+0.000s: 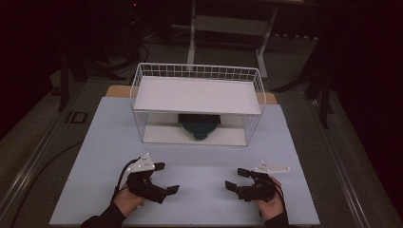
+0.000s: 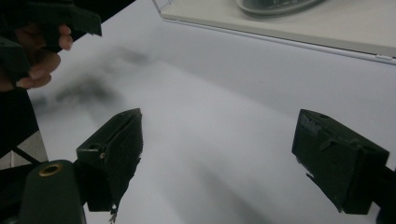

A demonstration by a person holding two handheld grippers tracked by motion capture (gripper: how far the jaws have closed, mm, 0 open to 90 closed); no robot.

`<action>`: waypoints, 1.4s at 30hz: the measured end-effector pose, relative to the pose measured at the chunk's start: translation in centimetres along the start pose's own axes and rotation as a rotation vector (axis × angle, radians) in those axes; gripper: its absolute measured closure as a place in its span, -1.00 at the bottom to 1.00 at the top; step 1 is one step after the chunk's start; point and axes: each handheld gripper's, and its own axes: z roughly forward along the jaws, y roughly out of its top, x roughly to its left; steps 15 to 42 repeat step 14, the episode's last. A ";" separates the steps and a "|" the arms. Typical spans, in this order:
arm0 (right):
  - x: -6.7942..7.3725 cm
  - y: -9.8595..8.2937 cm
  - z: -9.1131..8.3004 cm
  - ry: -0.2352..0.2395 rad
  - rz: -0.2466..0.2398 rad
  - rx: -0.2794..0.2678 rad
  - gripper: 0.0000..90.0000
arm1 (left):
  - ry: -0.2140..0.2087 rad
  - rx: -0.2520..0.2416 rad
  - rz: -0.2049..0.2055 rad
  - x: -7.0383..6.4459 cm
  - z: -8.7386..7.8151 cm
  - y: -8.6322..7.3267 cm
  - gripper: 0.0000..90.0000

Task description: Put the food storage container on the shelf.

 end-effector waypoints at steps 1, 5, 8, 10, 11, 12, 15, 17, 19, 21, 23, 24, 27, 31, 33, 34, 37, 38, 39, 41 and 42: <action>0.0 0.0 0.1 0.003 0.000 0.002 -0.65 | 0.000 0.000 0.000 0.0 0.0 0.0 -1.00; -0.1 -0.1 0.3 0.003 -0.004 0.011 -0.64 | -0.002 0.003 -0.003 0.1 0.1 -0.1 -1.00; -0.2 -0.2 0.4 0.002 -0.003 0.015 -0.64 | -0.004 0.002 -0.008 0.2 0.1 -0.2 -1.00; -0.3 -0.2 0.5 -0.002 -0.002 0.020 -0.64 | -0.003 -0.004 -0.013 0.3 0.0 -0.2 -1.00; -0.4 -0.3 0.5 -0.003 0.001 0.024 -0.64 | -0.002 -0.004 -0.015 0.4 0.0 -0.2 -1.00; -0.4 -0.3 0.5 -0.005 0.002 0.024 -0.63 | 0.000 -0.003 -0.014 0.4 0.1 -0.2 -1.00; -0.5 -0.3 0.5 -0.005 0.005 0.025 -0.63 | 0.002 -0.002 -0.016 0.5 0.1 -0.3 -1.00; -0.5 -0.3 0.5 -0.005 0.005 0.025 -0.63 | 0.002 -0.002 -0.016 0.5 0.1 -0.3 -1.00; -0.5 -0.3 0.5 -0.005 0.005 0.025 -0.63 | 0.002 -0.002 -0.016 0.5 0.1 -0.3 -1.00; -0.5 -0.3 0.5 -0.005 0.005 0.025 -0.63 | 0.002 -0.002 -0.016 0.5 0.1 -0.3 -1.00; -0.5 -0.3 0.5 -0.005 0.005 0.025 -0.63 | 0.002 -0.002 -0.016 0.5 0.1 -0.3 -1.00; -0.5 -0.3 0.5 -0.005 0.005 0.025 -0.63 | 0.002 -0.002 -0.016 0.5 0.1 -0.3 -1.00; -0.5 -0.3 0.5 -0.005 0.005 0.025 -0.63 | 0.002 -0.002 -0.016 0.5 0.1 -0.3 -1.00; -0.5 -0.3 0.5 -0.005 0.005 0.025 -0.63 | 0.002 -0.002 -0.016 0.5 0.1 -0.3 -1.00; -0.5 -0.3 0.5 -0.005 0.005 0.025 -0.63 | 0.002 -0.002 -0.016 0.5 0.1 -0.3 -1.00; -0.5 -0.3 0.5 -0.005 0.005 0.025 -0.63 | 0.002 -0.002 -0.016 0.5 0.1 -0.3 -1.00; -0.5 -0.3 0.5 -0.005 0.005 0.025 -0.63 | 0.002 -0.002 -0.016 0.5 0.1 -0.3 -1.00; -0.5 -0.3 0.5 -0.005 0.005 0.025 -0.63 | 0.002 -0.002 -0.016 0.5 0.1 -0.3 -1.00; -0.5 -0.3 0.5 -0.005 0.005 0.025 -0.63 | 0.002 -0.002 -0.016 0.5 0.1 -0.3 -1.00; -0.5 -0.3 0.5 -0.005 0.005 0.025 -0.63 | 0.002 -0.002 -0.016 0.5 0.1 -0.3 -1.00; -0.5 -0.3 0.5 -0.005 0.005 0.025 -0.63 | 0.002 -0.002 -0.016 0.5 0.1 -0.3 -1.00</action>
